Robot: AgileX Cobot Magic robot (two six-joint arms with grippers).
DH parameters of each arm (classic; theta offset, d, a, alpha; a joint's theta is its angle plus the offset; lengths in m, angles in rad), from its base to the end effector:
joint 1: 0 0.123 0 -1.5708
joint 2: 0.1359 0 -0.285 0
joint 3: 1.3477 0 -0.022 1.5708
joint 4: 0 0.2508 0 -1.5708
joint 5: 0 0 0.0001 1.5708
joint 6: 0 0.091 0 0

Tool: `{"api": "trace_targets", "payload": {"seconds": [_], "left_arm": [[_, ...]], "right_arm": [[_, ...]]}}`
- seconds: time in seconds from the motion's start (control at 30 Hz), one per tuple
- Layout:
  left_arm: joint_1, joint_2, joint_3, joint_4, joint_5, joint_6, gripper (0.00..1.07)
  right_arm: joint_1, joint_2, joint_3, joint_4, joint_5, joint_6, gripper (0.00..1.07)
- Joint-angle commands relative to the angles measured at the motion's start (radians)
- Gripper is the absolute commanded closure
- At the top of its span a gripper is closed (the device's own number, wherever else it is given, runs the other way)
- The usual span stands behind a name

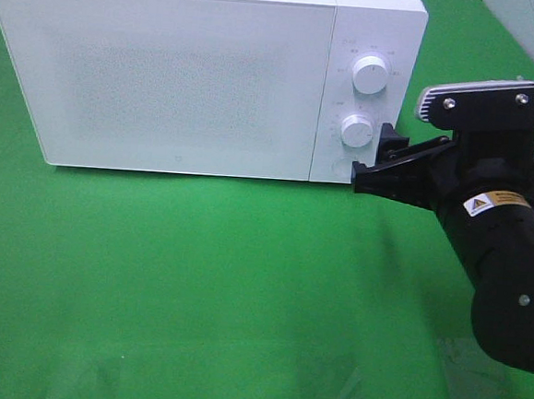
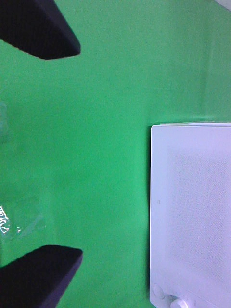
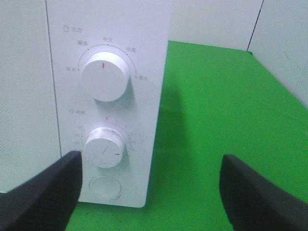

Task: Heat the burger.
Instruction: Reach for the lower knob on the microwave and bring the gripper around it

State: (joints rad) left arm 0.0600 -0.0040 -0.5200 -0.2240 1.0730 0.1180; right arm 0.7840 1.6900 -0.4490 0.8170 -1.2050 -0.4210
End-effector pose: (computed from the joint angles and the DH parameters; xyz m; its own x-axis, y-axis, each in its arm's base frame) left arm -0.0084 -0.0183 0.2834 -0.4340 -0.0166 -0.9007 0.1207 0.9897 -0.0764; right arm 0.2278 0.1397 0.1721 -0.0637 -0.1224 -0.9904 -0.0408 0.9919 -0.1199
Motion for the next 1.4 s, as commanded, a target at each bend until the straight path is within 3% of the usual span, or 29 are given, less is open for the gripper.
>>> {"api": "trace_targets", "payload": {"seconds": [0.03, 0.5, 0.77, 1.4], "left_arm": [[0.002, -0.017, 0.004, -0.011, -0.007, -0.001, 0.10], [0.002, -0.017, 0.004, -0.011, -0.007, -0.001, 0.10], [0.002, -0.017, 0.004, -0.011, -0.007, -0.001, 0.10], [0.002, -0.017, 0.004, -0.011, -0.007, -0.001, 0.10]], "right_arm": [[0.010, 0.012, -0.022, 0.008, -0.071, -0.019, 0.31], [0.046, 0.118, -0.143, 0.079, -0.066, -0.039, 0.31], [-0.003, 0.153, -0.182, 0.072, -0.054, -0.030, 0.31], [-0.020, 0.338, -0.356, 0.078, -0.039, -0.031, 0.31]]}}
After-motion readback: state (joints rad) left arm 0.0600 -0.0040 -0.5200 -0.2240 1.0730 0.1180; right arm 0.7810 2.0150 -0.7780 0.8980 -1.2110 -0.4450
